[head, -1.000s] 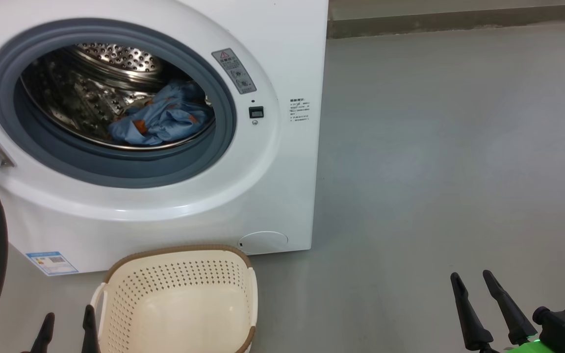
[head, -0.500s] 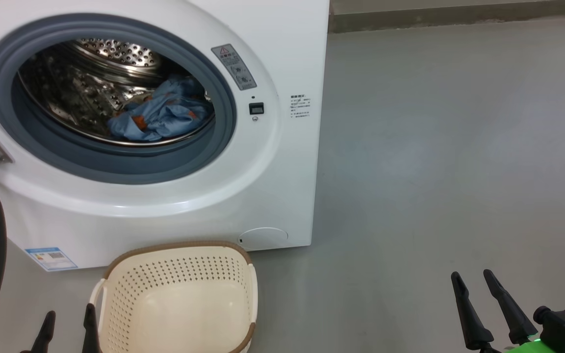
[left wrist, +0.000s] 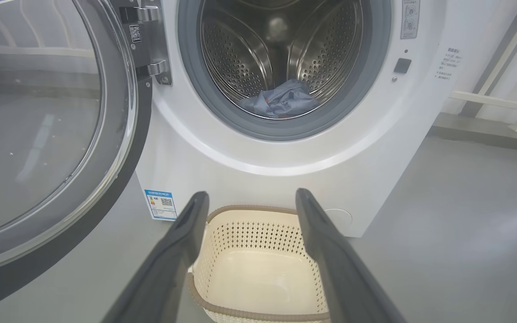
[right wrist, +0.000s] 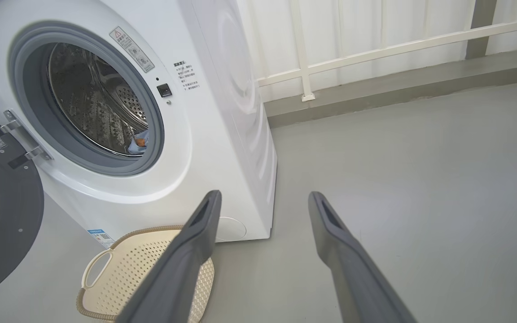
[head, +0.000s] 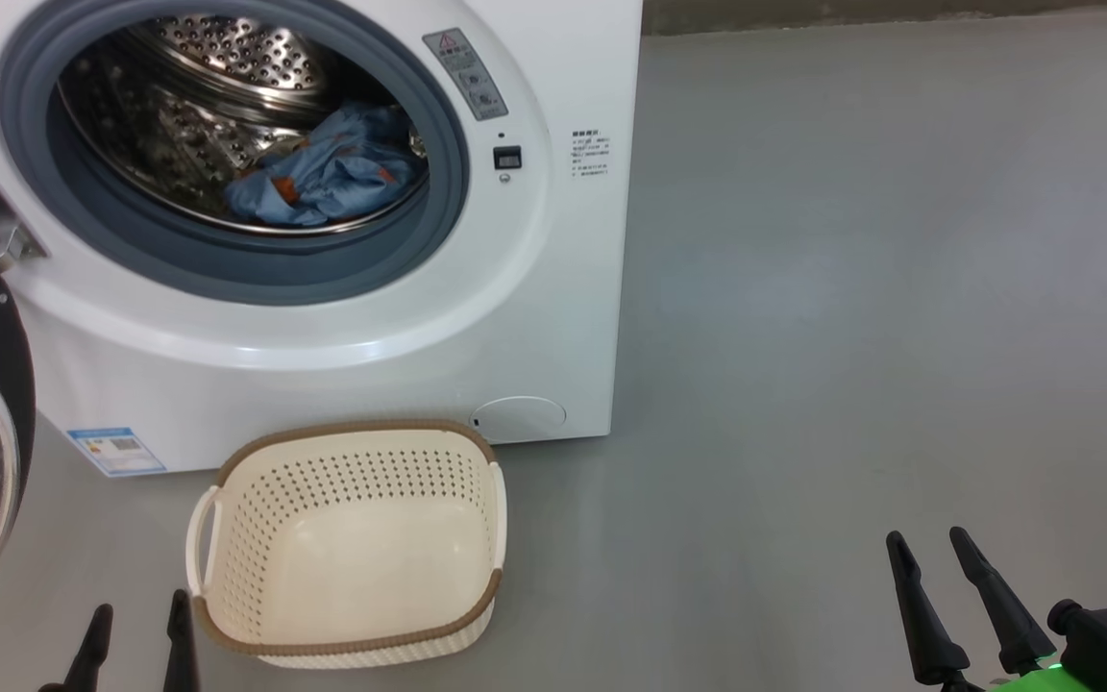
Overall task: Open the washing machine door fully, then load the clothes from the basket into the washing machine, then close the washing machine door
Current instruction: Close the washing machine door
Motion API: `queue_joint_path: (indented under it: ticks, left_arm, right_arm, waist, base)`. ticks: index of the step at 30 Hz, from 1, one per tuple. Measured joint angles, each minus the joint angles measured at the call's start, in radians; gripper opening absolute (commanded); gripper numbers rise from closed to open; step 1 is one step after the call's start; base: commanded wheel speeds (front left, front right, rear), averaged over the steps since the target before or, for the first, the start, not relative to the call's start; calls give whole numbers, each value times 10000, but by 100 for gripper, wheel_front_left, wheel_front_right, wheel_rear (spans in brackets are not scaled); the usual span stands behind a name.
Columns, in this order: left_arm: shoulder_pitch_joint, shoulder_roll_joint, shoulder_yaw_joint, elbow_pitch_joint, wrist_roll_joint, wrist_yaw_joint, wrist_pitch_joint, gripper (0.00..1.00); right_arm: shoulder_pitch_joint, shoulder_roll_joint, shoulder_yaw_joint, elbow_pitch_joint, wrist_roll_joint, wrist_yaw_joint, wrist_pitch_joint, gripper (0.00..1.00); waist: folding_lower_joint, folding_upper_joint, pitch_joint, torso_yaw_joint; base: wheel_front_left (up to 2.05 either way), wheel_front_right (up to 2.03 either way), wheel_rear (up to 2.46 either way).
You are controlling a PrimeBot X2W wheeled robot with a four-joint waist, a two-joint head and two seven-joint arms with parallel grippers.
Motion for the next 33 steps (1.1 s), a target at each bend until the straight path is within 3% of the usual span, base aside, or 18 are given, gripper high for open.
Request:
queue_joint_path:
  ticks: [16, 33]
  left_arm:
    - [-218, -115, -96, -81, 2, 0, 0, 100]
    - [-214, -387, 113, -155, 0, 0, 0, 100]
  right_arm:
    - [-8, -42, -23, -12, -12, -2, 0, 100]
    - [-188, -382, 207, 23, -13, -2, 0, 100]
  waist:
    - [0, 0, 156, 561]
    - [0, 1, 134, 2394]
  base:
    - [-10, 10, 0]
    - [0, 0, 0]
